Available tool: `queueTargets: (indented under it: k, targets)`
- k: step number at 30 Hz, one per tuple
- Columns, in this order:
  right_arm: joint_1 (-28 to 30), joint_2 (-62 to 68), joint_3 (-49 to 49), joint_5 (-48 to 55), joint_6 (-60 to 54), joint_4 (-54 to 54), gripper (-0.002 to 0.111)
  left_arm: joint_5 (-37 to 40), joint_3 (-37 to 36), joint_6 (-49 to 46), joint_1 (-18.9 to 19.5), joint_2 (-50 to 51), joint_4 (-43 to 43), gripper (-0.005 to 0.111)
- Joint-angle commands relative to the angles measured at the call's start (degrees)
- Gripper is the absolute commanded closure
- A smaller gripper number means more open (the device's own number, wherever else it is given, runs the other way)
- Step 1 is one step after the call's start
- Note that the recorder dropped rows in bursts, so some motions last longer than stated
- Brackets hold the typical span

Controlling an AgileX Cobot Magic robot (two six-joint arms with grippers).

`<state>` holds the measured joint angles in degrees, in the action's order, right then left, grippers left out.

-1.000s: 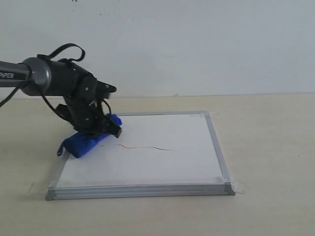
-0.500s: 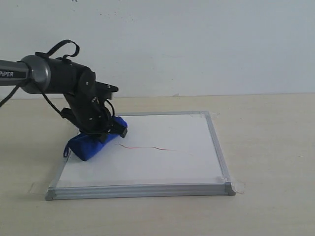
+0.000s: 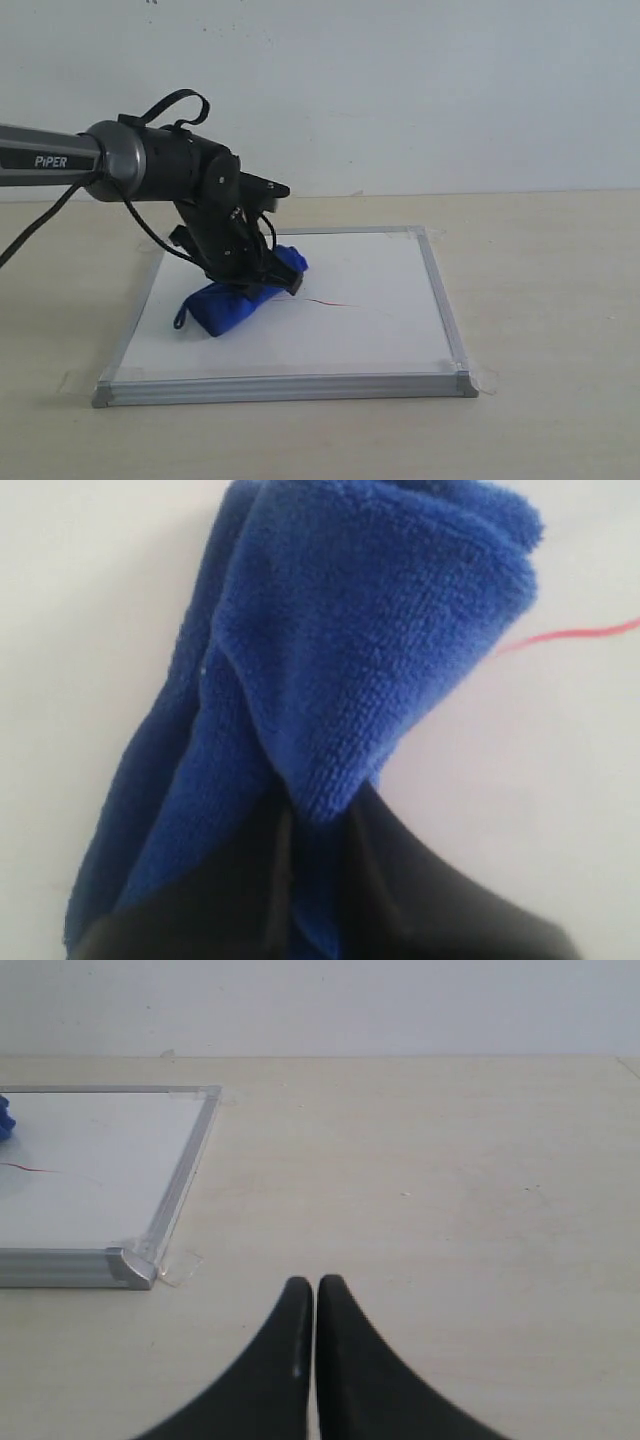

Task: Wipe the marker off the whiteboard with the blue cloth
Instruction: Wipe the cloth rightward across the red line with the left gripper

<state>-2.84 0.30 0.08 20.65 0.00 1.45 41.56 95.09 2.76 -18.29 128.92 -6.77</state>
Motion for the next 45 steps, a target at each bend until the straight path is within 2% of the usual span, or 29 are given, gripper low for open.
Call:
queueTargets:
  k: [1,3,8,15,20,22,24,26,27,29,32,34,38,42,45]
  targets:
    - [0.3,-0.3,-0.1,-0.3,0.0,-0.3,0.107,0.4,-0.1,6.9,5.5,1.7,-5.9,0.103]
    - [0.3,-0.3,-0.1,-0.3,0.0,-0.3,0.107,0.3,-0.1,7.9,7.0,1.7,-5.7,0.103]
    - [0.3,-0.3,-0.1,-0.3,0.0,-0.3,0.107,0.2,0.0,7.4,6.8,1.7,-3.8,0.103]
    - [0.3,-0.3,-0.1,-0.3,0.0,-0.3,0.107,0.2,-0.1,-8.8,1.4,2.8,14.8,0.103]
    - [0.3,-0.3,-0.1,-0.3,0.0,-0.3,0.107,1.1,-0.1,-13.7,-3.2,2.7,18.2,0.103]
    - [0.3,-0.3,-0.1,-0.3,0.0,-0.3,0.107,1.5,-0.1,-15.4,-3.8,2.7,18.2,0.103]
    - [0.3,-0.3,-0.1,-0.3,0.0,-0.3,0.107,1.5,-0.1,-14.8,-2.8,2.7,15.8,0.103]
    - [0.3,-0.3,-0.1,-0.3,0.0,-0.3,0.107,1.1,-0.1,-9.6,0.1,2.7,10.3,0.103]
    - [0.3,-0.3,-0.1,-0.3,0.0,-0.3,0.107,1.0,-0.1,-5.9,3.0,2.7,6.8,0.103]
    - [0.3,-0.3,-0.1,-0.3,0.0,-0.3,0.107,1.0,-0.1,-2.8,7.2,2.7,5.4,0.103]
    - [0.3,-0.3,-0.1,-0.3,0.0,-0.3,0.107,1.1,-0.1,-2.4,8.9,2.7,6.4,0.103]
    - [0.3,-0.3,-0.1,-0.3,0.0,-0.3,0.107,1.0,-0.1,-4.1,6.9,2.7,9.7,0.103]
    - [0.3,-0.3,-0.1,-0.3,0.0,-0.3,0.107,1.7,-0.1,-10.1,-1.6,2.7,13.4,0.103]
    - [0.3,-0.3,-0.1,-0.3,0.0,-0.3,0.107,1.6,-0.1,-11.6,-7.8,2.7,13.4,0.103]
    - [0.3,-0.3,-0.1,-0.3,0.0,-0.3,0.107,1.5,-0.1,-13.3,-9.6,2.7,13.0,0.103]
